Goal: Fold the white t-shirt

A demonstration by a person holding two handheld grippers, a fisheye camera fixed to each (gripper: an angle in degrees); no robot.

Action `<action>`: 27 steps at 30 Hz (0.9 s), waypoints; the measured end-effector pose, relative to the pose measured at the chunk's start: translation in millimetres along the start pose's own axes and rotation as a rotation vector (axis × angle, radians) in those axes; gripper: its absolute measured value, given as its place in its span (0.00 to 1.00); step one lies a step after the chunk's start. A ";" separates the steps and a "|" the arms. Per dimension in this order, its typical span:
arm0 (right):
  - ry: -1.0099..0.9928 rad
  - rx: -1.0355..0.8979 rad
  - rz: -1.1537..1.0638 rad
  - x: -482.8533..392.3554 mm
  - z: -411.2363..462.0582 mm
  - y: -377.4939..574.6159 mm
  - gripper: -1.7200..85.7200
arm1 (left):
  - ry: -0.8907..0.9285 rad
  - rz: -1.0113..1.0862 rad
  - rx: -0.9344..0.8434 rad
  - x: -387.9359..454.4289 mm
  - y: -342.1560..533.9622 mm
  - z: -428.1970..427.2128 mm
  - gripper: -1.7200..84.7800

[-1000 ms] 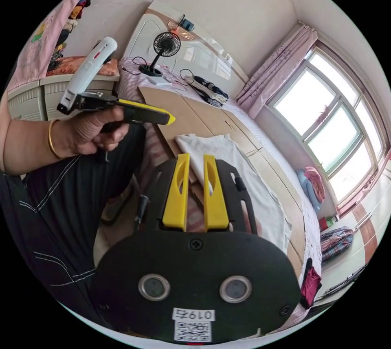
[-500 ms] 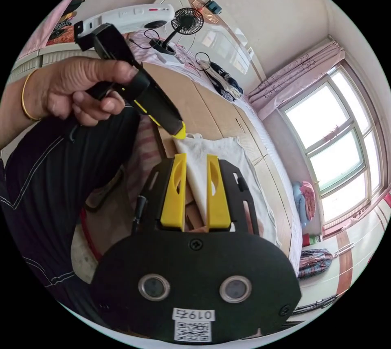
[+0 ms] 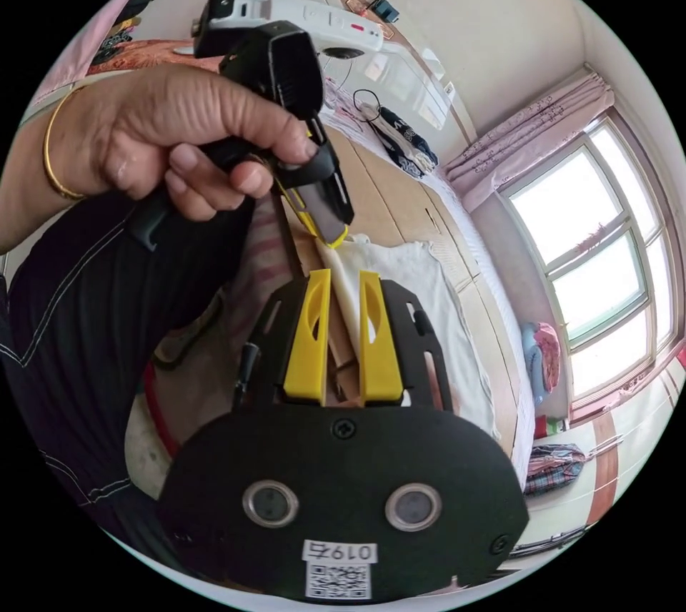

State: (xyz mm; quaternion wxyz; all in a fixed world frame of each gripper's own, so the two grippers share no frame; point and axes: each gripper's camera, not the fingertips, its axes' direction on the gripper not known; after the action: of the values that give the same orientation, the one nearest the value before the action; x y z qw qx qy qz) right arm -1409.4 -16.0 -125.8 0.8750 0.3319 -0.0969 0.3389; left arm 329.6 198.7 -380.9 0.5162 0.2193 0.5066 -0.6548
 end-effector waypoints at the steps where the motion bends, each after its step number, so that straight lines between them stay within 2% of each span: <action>1: 0.018 -0.005 -0.011 -5.5 11.6 -1.5 0.11 | 0.021 -0.008 0.001 -1.7 -4.0 -1.0 0.05; 9: 0.170 -0.071 -0.057 -35.7 83.1 -24.3 0.14 | 0.142 0.016 0.033 9.6 -61.0 -25.7 0.05; 11: 0.215 -0.097 -0.028 -35.1 100.7 -34.1 0.13 | 0.157 0.021 0.032 12.5 -72.6 -27.7 0.05; 13: 0.304 -0.100 0.003 -33.9 109.5 -38.6 0.03 | 0.146 0.032 0.035 13.8 -82.8 -28.2 0.06; 16: 0.285 -0.070 0.047 -23.4 109.5 -44.9 0.02 | 0.187 -0.027 0.058 -3.8 -100.4 -30.8 0.07; 20: 0.254 -0.031 0.198 17.0 99.3 -53.6 0.01 | 0.439 -0.118 0.148 -36.3 -137.1 -29.8 0.14; 25: 0.219 0.003 0.300 64.2 80.7 -84.7 0.01 | 0.509 -0.183 0.036 -33.4 -203.8 18.1 0.19; 27: 0.229 0.013 0.305 73.1 72.9 -99.4 0.01 | 0.619 -0.255 -0.027 -33.9 -237.8 51.8 0.20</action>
State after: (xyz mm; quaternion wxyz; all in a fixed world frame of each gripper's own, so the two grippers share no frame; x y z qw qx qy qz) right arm -1285.1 -79.1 -92.7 0.8165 0.2783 -0.0435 0.5040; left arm 140.8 157.1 -229.2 0.2544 0.3359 0.6713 -0.6097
